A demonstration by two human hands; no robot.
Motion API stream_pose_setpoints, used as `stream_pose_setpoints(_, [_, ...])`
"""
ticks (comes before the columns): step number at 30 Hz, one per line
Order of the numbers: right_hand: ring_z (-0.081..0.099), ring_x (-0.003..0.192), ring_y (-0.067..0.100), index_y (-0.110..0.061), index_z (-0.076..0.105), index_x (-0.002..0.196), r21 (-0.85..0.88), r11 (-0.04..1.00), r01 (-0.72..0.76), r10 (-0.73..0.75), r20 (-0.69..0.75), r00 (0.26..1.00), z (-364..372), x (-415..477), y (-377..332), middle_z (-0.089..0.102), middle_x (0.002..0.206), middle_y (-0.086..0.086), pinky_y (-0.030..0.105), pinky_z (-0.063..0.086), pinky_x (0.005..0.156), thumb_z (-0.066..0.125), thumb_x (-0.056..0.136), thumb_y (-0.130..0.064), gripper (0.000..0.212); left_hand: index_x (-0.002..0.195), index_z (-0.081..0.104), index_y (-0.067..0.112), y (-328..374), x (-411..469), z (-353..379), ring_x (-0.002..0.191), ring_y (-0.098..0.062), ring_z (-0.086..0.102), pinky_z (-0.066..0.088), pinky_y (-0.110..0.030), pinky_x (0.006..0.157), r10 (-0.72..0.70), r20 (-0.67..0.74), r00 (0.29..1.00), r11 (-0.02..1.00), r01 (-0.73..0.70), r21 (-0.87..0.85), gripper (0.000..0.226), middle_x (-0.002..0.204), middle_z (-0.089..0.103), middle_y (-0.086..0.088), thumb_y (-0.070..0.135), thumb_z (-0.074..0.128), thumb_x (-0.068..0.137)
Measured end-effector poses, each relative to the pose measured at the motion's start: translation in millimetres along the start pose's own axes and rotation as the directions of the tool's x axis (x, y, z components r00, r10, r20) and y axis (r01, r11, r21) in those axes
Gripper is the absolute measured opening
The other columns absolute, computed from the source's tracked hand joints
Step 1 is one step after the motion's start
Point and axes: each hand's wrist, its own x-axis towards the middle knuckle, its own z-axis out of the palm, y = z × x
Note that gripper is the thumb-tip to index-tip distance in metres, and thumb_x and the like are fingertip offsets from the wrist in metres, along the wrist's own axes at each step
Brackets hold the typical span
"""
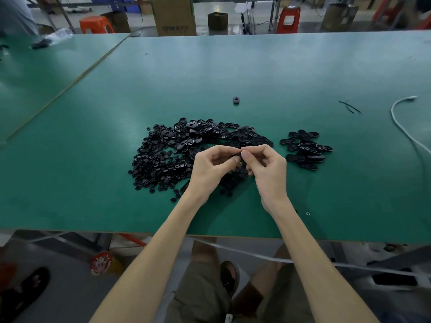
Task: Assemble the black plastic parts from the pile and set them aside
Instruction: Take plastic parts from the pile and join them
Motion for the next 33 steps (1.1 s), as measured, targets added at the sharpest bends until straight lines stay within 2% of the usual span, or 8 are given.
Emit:
stream_pose_setpoints(5, [0.058, 0.066, 0.014, -0.024, 0.077, 0.092, 0.001, 1.0, -0.004, 0.004, -0.018, 1.0, -0.2, -0.7, 0.6, 0.071, 0.075, -0.001, 0.032, 0.05, 0.061, 0.076, 0.095, -0.014, 0.011, 0.108, 0.077, 0.006, 1.4, -1.0, 0.5, 0.083, -0.016, 0.075, 0.06, -0.027, 0.08, 0.013, -0.003, 1.0, 1.0, -0.013, 0.007, 0.018, 0.093, 0.079, -0.005, 0.002, 0.076, 0.091])
stream_pose_setpoints(13, [0.059, 0.067, 0.015, -0.024, 0.076, 0.09, -0.018, 1.0, -0.014, 0.014, -0.019, 1.0, 0.5, -1.2, -0.7, 0.071, 0.076, 0.002, 0.033, 0.051, 0.062, 0.076, 0.095, -0.013, 0.013, 0.102, 0.077, 0.012, 0.9, -0.3, 3.3, 0.084, -0.018, 0.076, 0.061, -0.03, 0.083, 0.045, -0.021, 0.999, 0.996, -0.043, 0.082, 0.019, 0.093, 0.079, -0.004, -0.002, 0.074, 0.09])
stream_pose_setpoints(18, [0.064, 0.069, 0.009, -0.02, 0.074, 0.105, 0.002, 1.0, -0.031, 0.031, -0.073, 0.997, 2.2, -1.2, -0.9, 0.074, 0.083, -0.004, 0.024, 0.053, 0.06, 0.069, 0.1, -0.011, 0.011, 0.102, 0.078, 0.01, 8.4, 7.0, 7.6, 0.085, -0.011, 0.075, 0.057, -0.021, 0.08, 0.088, -0.061, 0.994, 0.981, -0.076, 0.18, 0.014, 0.092, 0.079, 0.001, 0.004, 0.078, 0.089])
stream_pose_setpoints(21, [0.068, 0.076, 0.01, -0.019, 0.071, 0.11, -0.054, 0.997, -0.058, 0.054, -0.077, 0.996, 3.3, -1.1, 0.0, 0.076, 0.094, -0.002, 0.027, 0.055, 0.065, 0.065, 0.102, -0.008, 0.015, 0.097, 0.078, 0.013, 23.4, 25.7, 15.4, 0.082, -0.012, 0.075, 0.058, -0.024, 0.08, 0.08, -0.093, 0.992, 0.975, -0.059, 0.213, 0.011, 0.088, 0.079, 0.002, 0.007, 0.08, 0.087])
stream_pose_setpoints(24, [0.065, 0.074, 0.014, -0.012, 0.071, 0.11, -0.109, 0.992, -0.071, 0.067, -0.035, 0.997, 4.3, -0.7, -0.4, 0.075, 0.093, 0.001, 0.032, 0.055, 0.067, 0.063, 0.103, -0.006, 0.013, 0.095, 0.079, 0.014, 39.6, 47.9, 33.7, 0.073, -0.012, 0.074, 0.059, -0.027, 0.076, 0.058, -0.02, 0.998, 0.959, -0.05, 0.278, 0.01, 0.082, 0.079, 0.002, 0.008, 0.08, 0.086])
stream_pose_setpoints(27, [0.055, 0.066, 0.012, -0.003, 0.067, 0.101, -0.042, 0.996, -0.08, 0.079, -0.027, 0.996, 5.4, -1.4, -4.5, 0.067, 0.081, 0.004, 0.026, 0.046, 0.064, 0.059, 0.105, -0.002, 0.009, 0.096, 0.079, 0.016, 47.1, 65.3, 60.2, 0.068, -0.007, 0.072, 0.056, -0.022, 0.071, 0.018, 0.082, 0.996, 0.954, -0.041, 0.296, 0.012, 0.078, 0.078, 0.002, 0.008, 0.078, 0.088])
stream_pose_setpoints(30, [0.047, 0.058, 0.008, 0.003, 0.064, 0.099, -0.02, 0.994, -0.105, 0.104, -0.036, 0.994, 5.3, -1.4, -7.1, 0.06, 0.073, 0.004, 0.022, 0.041, 0.058, 0.056, 0.102, 0.004, 0.009, 0.102, 0.079, 0.011, 44.8, 78.5, 82.8, 0.067, -0.008, 0.07, 0.059, -0.025, 0.066, -0.032, 0.165, 0.986, 0.947, -0.023, 0.319, 0.014, 0.075, 0.077, -0.001, 0.005, 0.075, 0.09])
stream_pose_setpoints(33, [0.046, 0.06, 0.012, 0.004, 0.064, 0.098, -0.027, 0.991, -0.132, 0.13, -0.068, 0.989, 4.3, -0.7, -5.9, 0.06, 0.071, 0.004, 0.026, 0.041, 0.06, 0.055, 0.099, 0.006, 0.009, 0.112, 0.076, 0.003, 39.3, 86.2, 96.7, 0.067, -0.005, 0.072, 0.058, -0.02, 0.067, -0.073, 0.241, 0.968, 0.945, -0.01, 0.326, 0.021, 0.084, 0.078, -0.005, -0.002, 0.07, 0.093])
